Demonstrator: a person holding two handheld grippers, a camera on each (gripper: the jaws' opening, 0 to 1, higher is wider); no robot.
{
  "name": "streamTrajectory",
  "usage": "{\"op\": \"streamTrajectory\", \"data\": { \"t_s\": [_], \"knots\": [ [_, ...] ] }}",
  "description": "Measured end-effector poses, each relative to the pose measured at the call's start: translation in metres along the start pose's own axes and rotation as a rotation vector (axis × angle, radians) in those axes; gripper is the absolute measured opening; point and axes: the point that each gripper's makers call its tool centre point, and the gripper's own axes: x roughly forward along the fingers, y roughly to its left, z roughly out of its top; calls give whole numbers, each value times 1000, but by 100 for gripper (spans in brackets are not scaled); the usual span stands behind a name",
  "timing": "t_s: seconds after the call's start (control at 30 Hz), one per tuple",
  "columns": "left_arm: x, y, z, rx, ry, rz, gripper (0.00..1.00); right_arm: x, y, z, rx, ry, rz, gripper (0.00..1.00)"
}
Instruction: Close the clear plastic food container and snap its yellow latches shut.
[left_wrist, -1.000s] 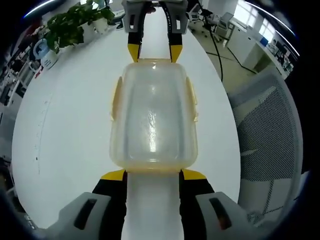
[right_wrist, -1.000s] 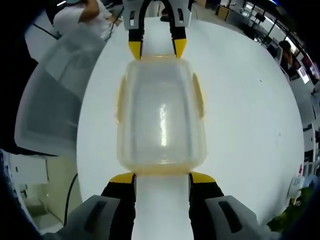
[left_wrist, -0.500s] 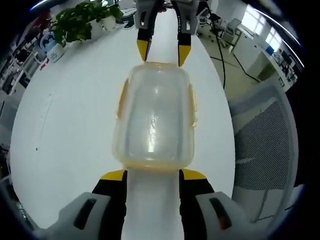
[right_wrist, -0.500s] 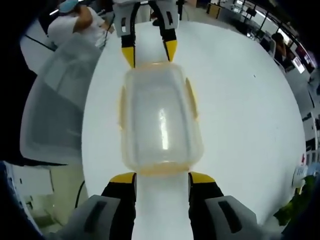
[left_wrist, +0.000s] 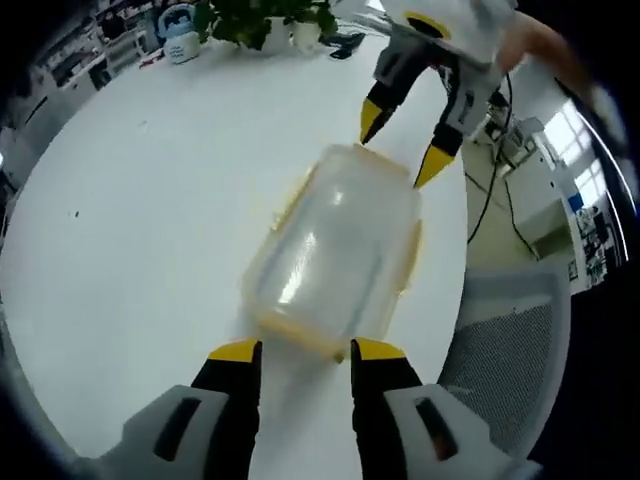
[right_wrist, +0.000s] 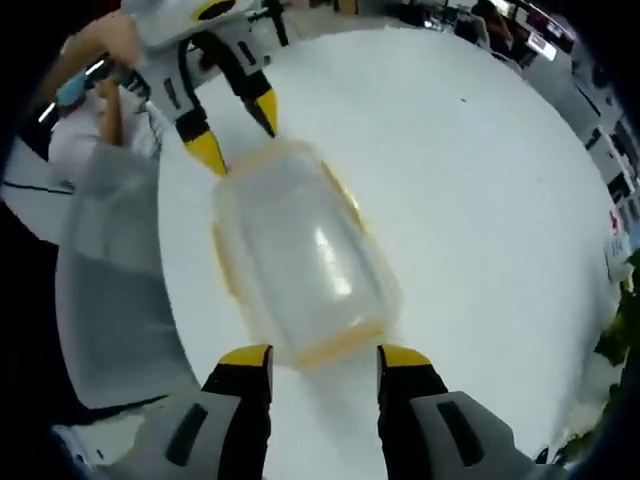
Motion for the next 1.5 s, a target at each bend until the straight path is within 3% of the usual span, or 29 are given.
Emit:
{"op": "streamTrajectory", "data": {
  "t_s": [0.13,0.17,0.23,0.37,0.57,0.73,1.03,1.5],
  "knots": [
    [2,-3,0,-144,-6,-15,31,-2,-8,0,120,-13,-23,40],
    [1,-1,0,-225,-5,-2,30,-3,-10,-1,149,-10,-34,40],
    [2,-2,3,-263,-21,-8,29,-3,-13,-1,160,-11,-43,38],
    [4,0,1,-312,-22,-1,29,-1,-11,-1,270,-29,-19,37],
    [6,-2,3,-537,-74,-54,28,4,-12,2,389,-53,-13,38],
    [9,4,-5,-582,-69,-36,28,5,-10,2,448,-55,-11,36],
    [10,5,-1,-786,-127,-70,24,8,-9,2,574,-69,16,34],
    [16,-7,-1,-882,-150,-96,30,10,-7,6,654,-89,36,34]
  ]
}}
